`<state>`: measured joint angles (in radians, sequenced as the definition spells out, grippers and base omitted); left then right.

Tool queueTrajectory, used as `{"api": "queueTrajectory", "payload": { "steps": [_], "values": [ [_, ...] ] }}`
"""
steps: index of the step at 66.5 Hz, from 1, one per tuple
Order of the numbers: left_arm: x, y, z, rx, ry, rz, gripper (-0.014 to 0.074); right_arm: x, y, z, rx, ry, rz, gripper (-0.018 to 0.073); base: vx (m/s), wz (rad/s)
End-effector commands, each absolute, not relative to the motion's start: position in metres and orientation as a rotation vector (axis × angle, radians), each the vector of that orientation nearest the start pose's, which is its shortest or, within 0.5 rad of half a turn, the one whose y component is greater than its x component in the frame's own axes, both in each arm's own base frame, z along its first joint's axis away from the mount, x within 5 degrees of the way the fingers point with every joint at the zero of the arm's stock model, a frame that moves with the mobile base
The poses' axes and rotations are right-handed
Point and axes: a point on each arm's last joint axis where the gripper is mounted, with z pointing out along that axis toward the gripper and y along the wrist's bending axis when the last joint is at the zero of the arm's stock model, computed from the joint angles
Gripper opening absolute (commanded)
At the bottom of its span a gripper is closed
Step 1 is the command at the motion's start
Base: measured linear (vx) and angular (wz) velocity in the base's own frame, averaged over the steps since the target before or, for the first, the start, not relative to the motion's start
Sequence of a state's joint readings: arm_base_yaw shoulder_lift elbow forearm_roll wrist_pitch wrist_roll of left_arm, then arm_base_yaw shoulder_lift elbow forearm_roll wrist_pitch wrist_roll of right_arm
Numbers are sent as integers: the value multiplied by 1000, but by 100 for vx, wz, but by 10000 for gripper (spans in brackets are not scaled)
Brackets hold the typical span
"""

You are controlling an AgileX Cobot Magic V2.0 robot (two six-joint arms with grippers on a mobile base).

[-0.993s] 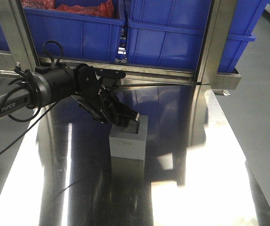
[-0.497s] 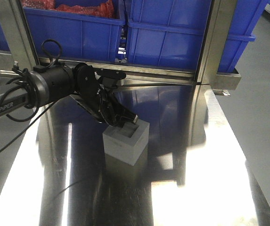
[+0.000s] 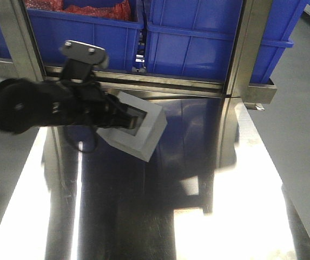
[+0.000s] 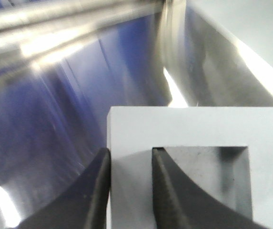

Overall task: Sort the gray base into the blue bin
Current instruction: 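Lift the gray block with the left gripper toward the robot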

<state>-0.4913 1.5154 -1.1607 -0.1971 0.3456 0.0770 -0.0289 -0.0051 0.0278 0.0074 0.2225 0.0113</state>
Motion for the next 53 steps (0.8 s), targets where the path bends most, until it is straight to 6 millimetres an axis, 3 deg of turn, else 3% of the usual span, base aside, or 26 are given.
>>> {"api": "queueTrajectory", "payload": {
  "steps": [1,23,41,53],
  "values": [
    [275,-152,353,370,1909,-456,0,58,-2,189,26,1676,-24,-5,0,0],
    [196,-108,352,331,1801,-478,0,58,-2,189,26,1676,-24,-5,0,0],
    [125,-69,352,294,1615,-508,0,58,-2,189,26,1676,-24,-5,0,0],
    [89,-49,347,264,1476,-527,0,58,-2,189,26,1676,-24,-5,0,0]
  ]
}}
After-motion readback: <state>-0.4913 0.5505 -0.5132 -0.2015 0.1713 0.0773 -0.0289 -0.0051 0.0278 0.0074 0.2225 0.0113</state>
